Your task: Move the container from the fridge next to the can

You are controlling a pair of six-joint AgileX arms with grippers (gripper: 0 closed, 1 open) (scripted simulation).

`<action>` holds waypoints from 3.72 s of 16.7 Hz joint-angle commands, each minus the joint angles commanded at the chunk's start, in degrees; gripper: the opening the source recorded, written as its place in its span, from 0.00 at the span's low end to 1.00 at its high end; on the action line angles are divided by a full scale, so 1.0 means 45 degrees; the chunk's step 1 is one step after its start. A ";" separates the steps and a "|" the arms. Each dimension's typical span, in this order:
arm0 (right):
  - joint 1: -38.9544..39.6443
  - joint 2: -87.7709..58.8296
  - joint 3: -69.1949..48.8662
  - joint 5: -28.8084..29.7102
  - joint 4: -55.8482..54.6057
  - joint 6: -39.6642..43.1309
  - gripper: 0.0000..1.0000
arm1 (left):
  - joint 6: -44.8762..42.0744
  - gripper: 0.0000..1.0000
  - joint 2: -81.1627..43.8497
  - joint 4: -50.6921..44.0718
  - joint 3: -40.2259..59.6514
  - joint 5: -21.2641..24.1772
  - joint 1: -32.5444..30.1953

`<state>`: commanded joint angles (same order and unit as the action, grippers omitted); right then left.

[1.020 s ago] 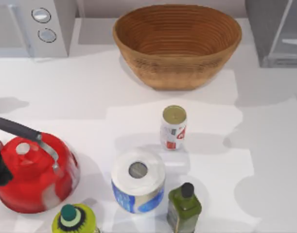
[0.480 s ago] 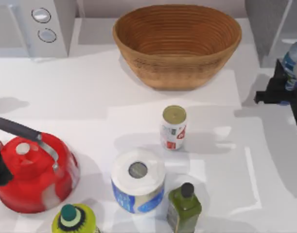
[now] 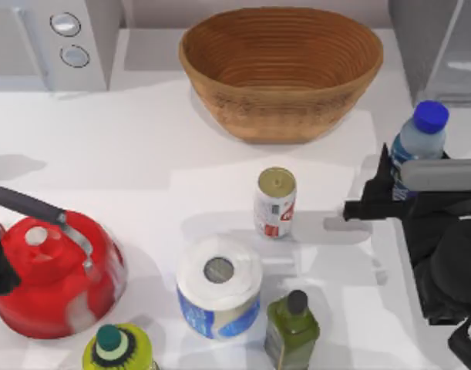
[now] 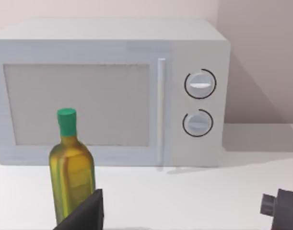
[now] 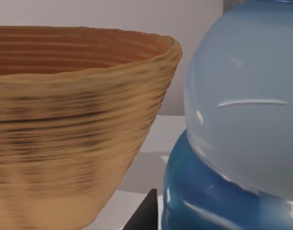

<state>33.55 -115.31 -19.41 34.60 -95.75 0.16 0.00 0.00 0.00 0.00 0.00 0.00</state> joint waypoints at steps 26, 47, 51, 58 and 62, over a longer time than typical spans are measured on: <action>0.0002 0.0000 0.0001 0.0002 -0.0001 0.0000 1.00 | 0.0000 1.00 0.0000 0.0000 0.0000 0.0000 0.0000; 0.0405 0.2158 0.1716 -0.0463 0.0338 -0.0029 1.00 | 0.0000 1.00 0.0000 0.0000 0.0000 0.0000 0.0000; -0.0685 0.5858 0.2587 -0.2602 0.3549 -0.0111 1.00 | 0.0000 1.00 0.0000 0.0000 0.0000 0.0000 0.0000; -0.3812 1.4905 0.4120 -0.5995 1.1614 -0.0256 1.00 | 0.0000 1.00 0.0000 0.0000 0.0000 0.0000 0.0000; -0.5602 1.9833 0.4528 -0.7145 1.5973 -0.0248 1.00 | 0.0000 1.00 0.0000 0.0000 0.0000 0.0000 0.0000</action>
<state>8.34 -26.06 0.96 2.45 -23.87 -0.95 0.00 0.00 0.00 0.00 0.00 0.00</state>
